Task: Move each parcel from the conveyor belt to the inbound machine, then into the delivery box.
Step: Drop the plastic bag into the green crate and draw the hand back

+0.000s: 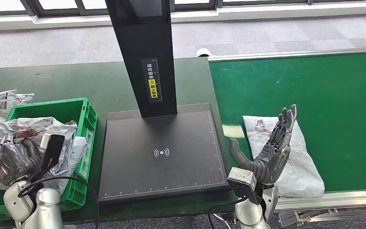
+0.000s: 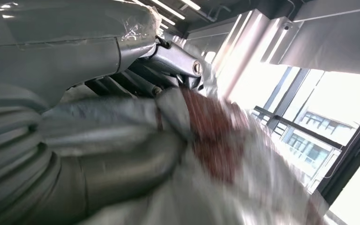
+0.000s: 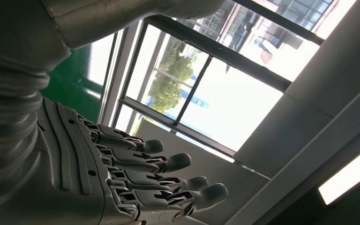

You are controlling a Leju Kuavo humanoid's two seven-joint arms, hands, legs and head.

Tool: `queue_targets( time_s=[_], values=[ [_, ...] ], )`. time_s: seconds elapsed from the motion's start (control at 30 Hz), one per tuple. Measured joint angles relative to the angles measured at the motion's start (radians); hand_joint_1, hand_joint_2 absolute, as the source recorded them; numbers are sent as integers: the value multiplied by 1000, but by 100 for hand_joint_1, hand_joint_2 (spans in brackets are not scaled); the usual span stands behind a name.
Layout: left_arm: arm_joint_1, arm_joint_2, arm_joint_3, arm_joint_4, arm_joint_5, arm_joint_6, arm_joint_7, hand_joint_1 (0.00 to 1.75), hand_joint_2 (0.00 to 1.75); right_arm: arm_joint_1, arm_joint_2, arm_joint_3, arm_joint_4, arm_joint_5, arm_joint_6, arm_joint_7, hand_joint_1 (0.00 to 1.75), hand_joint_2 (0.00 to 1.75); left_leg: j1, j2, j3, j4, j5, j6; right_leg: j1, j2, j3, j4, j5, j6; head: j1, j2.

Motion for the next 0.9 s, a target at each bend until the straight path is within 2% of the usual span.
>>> queue_targets(
  time_s=[0.2, 0.33, 0.53, 0.77, 0.9],
  values=[
    [-11, -11, 79, -28, 95, 0, -117, 0, 175, -1, 0, 0, 7, 3, 0, 0, 0, 175, 0, 0, 0, 0, 0, 0, 0, 0, 0, 0, 0, 0, 0, 0],
    [-11, -15, 109, -66, 184, 0, -189, 0, 0, -1, 0, 0, 11, 6, 0, 0, 0, 175, 0, 0, 0, 0, 0, 0, 0, 0, 0, 0, 0, 0, 0, 0],
    [-15, -17, 163, -131, 356, 0, -355, 0, 0, -3, 0, 0, 21, 7, 0, 0, 0, 175, 0, 0, 0, 0, 0, 0, 0, 0, 0, 0, 0, 0, 0, 0],
    [10, -21, 161, -281, 529, 0, -380, 0, 0, -5, 0, 0, 35, 6, 0, 0, 0, 175, 0, 0, 0, 0, 0, 0, 0, 0, 0, 0, 0, 0, 0, 0],
    [58, -25, 101, -419, 684, 0, -382, 0, 0, -8, 0, -12, 50, 15, 0, 0, 0, 175, 0, -1, 0, 0, 0, 0, 0, -1, 0, 0, 0, 0, 0, 0]
  ],
)
